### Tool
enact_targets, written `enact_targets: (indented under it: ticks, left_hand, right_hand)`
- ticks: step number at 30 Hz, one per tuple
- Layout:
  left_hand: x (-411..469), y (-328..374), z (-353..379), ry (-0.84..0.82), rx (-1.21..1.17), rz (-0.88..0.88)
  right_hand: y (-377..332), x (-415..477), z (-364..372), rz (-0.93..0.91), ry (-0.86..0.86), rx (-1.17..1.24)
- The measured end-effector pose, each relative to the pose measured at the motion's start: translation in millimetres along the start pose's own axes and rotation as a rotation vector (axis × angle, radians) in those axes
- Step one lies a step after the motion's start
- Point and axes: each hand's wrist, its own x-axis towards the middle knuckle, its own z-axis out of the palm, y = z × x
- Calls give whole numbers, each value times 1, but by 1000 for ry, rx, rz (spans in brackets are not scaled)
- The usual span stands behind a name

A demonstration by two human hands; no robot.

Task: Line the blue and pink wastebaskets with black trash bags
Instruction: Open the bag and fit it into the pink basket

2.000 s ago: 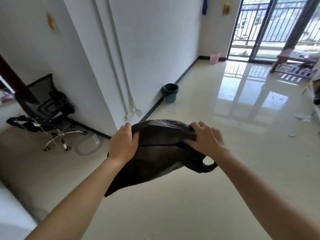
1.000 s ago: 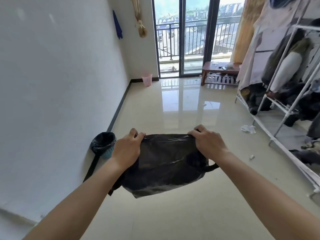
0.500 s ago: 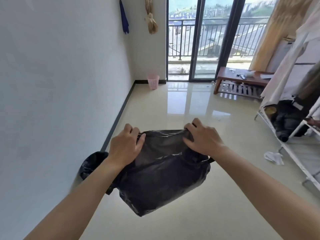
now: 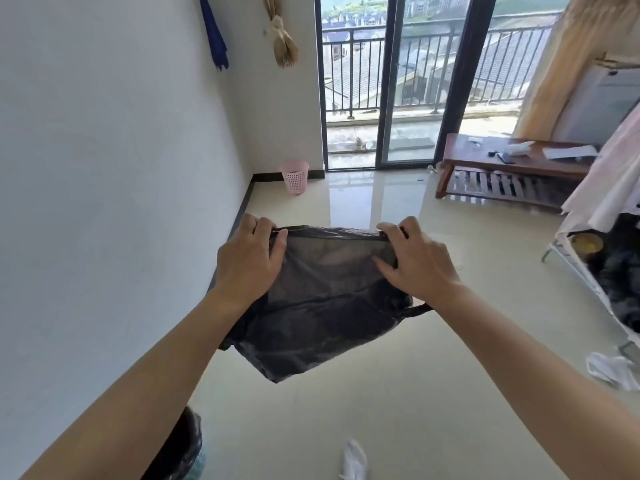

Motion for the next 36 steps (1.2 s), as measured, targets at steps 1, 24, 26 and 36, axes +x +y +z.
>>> enact_targets:
  ticks: [1,24,26,36]
  left_hand:
    - [27,-7,20,-17,1,-4]
    - [581,-308,383,-145,29,-99]
    - [635,-324,410,-160,29,-86]
    - [863,-388,628,-252,34,-64]
  right_hand:
    - [11,29,17,2,-13,9]
    - [104,701,332,-67,-68,55]
    - [124,748,352,-33,-54,55]
    - [234,983,523,56,-104,77]
